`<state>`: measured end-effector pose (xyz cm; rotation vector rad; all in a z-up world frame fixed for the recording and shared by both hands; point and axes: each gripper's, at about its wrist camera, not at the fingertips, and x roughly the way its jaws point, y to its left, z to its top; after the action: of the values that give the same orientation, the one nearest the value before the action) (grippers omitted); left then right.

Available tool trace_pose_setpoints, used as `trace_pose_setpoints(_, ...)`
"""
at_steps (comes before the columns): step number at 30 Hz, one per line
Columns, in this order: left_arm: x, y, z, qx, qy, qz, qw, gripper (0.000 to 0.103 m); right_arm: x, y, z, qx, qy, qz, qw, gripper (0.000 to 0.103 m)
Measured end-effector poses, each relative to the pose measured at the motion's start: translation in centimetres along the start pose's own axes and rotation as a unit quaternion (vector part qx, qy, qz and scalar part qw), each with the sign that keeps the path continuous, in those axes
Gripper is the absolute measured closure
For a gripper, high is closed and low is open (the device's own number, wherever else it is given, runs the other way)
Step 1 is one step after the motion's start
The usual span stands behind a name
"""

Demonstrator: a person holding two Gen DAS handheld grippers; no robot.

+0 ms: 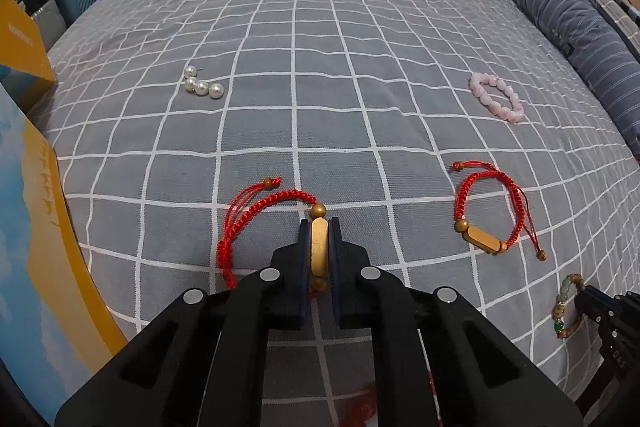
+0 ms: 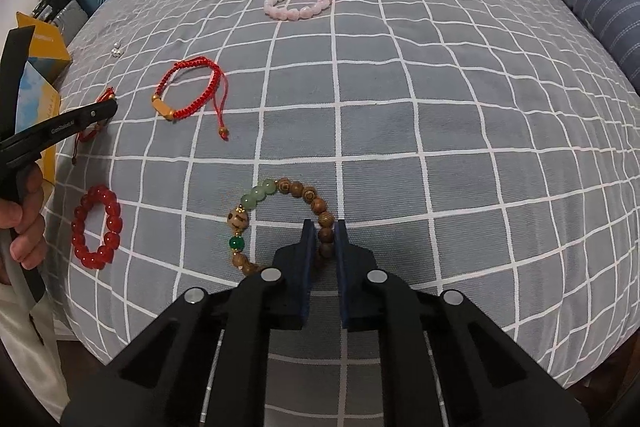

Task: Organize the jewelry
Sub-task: 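Grasp the red string bracelet with the left tool while the right grasps the wooden bracelet, then carry the red string and wooden bracelets with both tools into the white box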

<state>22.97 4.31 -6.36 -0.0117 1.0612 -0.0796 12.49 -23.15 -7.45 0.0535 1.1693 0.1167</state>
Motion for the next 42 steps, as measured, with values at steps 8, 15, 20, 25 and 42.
trace_pose_setpoints(8, -0.9, 0.2, 0.1, -0.003, -0.002, -0.001, 1.0000, 0.095, -0.7, -0.2, 0.1, 0.004, -0.010, 0.000, 1.000, 0.096)
trace_pose_setpoints(15, -2.2, 0.2, 0.2, -0.007, -0.006, -0.002, 1.0000, 0.095, -1.7, -0.2, 0.4, 0.004, -0.022, 0.003, 1.000, 0.096)
trace_pose_setpoints(20, -3.2, 0.0, 0.4, -0.006, -0.010, -0.003, 0.9999, 0.095, -2.6, 0.0, 0.6, 0.001, -0.032, 0.004, 0.999, 0.096)
trace_pose_setpoints(25, -4.2, -0.2, 0.5, -0.007, -0.010, -0.004, 0.9999, 0.095, -3.4, 0.3, 0.8, -0.002, -0.042, 0.004, 0.999, 0.096)
trace_pose_setpoints(42, -8.1, -1.2, 0.2, -0.001, -0.026, -0.014, 0.9996, 0.095, -6.1, 0.3, 2.3, -0.008, -0.078, -0.001, 0.997, 0.096)
